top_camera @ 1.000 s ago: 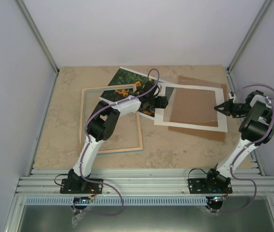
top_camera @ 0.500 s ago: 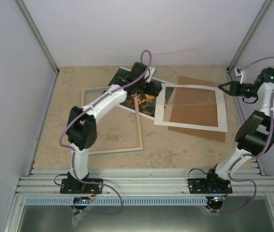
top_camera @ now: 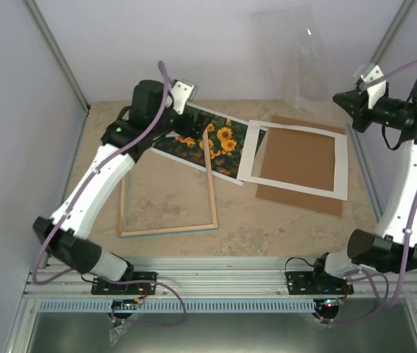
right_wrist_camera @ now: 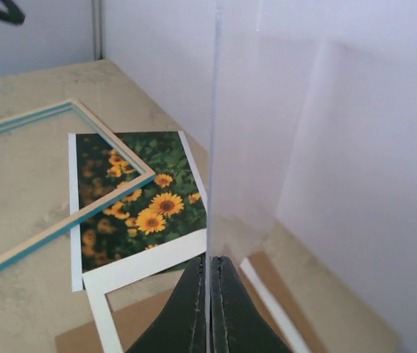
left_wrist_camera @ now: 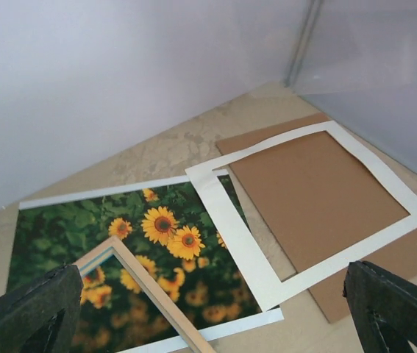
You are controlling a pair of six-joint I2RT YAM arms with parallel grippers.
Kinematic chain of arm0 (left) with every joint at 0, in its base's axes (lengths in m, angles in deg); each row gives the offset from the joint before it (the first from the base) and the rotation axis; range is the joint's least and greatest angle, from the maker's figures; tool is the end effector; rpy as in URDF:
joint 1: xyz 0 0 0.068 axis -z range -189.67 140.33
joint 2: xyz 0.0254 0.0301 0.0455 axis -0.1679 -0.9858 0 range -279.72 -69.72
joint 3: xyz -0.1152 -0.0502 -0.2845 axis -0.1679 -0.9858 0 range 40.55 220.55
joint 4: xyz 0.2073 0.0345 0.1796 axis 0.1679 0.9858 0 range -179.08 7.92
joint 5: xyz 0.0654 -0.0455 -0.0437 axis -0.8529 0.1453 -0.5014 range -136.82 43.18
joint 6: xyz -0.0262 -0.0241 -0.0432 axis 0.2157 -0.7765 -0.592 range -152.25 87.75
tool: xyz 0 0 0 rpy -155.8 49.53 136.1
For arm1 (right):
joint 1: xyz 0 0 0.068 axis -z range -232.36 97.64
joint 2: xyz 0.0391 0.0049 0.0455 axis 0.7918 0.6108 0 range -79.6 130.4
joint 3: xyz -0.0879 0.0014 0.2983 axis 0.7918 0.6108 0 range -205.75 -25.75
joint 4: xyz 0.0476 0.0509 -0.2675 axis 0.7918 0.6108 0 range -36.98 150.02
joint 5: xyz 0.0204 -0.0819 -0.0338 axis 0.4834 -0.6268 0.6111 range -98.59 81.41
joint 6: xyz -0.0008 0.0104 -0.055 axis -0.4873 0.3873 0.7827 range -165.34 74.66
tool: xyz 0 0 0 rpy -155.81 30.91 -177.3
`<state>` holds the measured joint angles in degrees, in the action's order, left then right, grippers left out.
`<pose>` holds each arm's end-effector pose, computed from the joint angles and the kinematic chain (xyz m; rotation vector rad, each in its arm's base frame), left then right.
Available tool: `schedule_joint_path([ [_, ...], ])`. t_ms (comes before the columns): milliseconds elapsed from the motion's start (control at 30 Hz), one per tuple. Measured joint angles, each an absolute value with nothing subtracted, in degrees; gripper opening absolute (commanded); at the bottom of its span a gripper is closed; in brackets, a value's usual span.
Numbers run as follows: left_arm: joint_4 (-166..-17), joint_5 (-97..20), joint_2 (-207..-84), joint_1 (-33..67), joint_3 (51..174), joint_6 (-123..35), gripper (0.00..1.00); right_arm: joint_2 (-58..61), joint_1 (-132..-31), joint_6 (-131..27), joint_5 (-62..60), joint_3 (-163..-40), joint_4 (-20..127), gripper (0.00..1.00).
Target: Put the photo into the frame
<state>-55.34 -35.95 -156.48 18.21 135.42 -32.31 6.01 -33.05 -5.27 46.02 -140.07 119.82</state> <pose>0.3092 -0.1717 0.4641 0.6095 1.9525 -0.4988 0.2678 -0.0603 0.5344 -0.8109 1.7804 0.3936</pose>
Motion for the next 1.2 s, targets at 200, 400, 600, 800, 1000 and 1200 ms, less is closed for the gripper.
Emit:
schedule_joint_path([
  [200, -55.05, -33.0, -144.68, 17.53, 129.87, -26.16, 0.99, -1.21, -39.19, 2.36, 41.98, -138.72, 117.62, 0.01],
  [400, -54.6, -31.97, -135.8, 16.51, 126.78, -20.9, 0.99, -5.82, -40.76, 9.48, 40.4, -136.75, 117.16, 0.01],
  [600, -49.79, -28.63, -132.28, 15.39, 128.55, -16.15, 0.98, -7.96, -42.92, 13.9, 39.94, -134.91, 118.03, 0.0],
  [800, -43.06, -17.61, -132.15, 15.39, 131.16, -13.6, 0.92, -8.0, -45.55, 14.03, 39.13, -134.67, 118.23, 0.01],
  [1000, -41.96, -16.06, -133.94, 15.39, 132.27, -12.61, 0.92, -7.96, -49.09, 14.01, 37.78, -134.65, 118.21, 0.01],
  [1200, -42.16, -21.15, -137.53, 15.39, 136.88, -9.2, 0.88, -8.27, -51.06, 14.47, 35.79, -133.76, 118.25, 0.0],
])
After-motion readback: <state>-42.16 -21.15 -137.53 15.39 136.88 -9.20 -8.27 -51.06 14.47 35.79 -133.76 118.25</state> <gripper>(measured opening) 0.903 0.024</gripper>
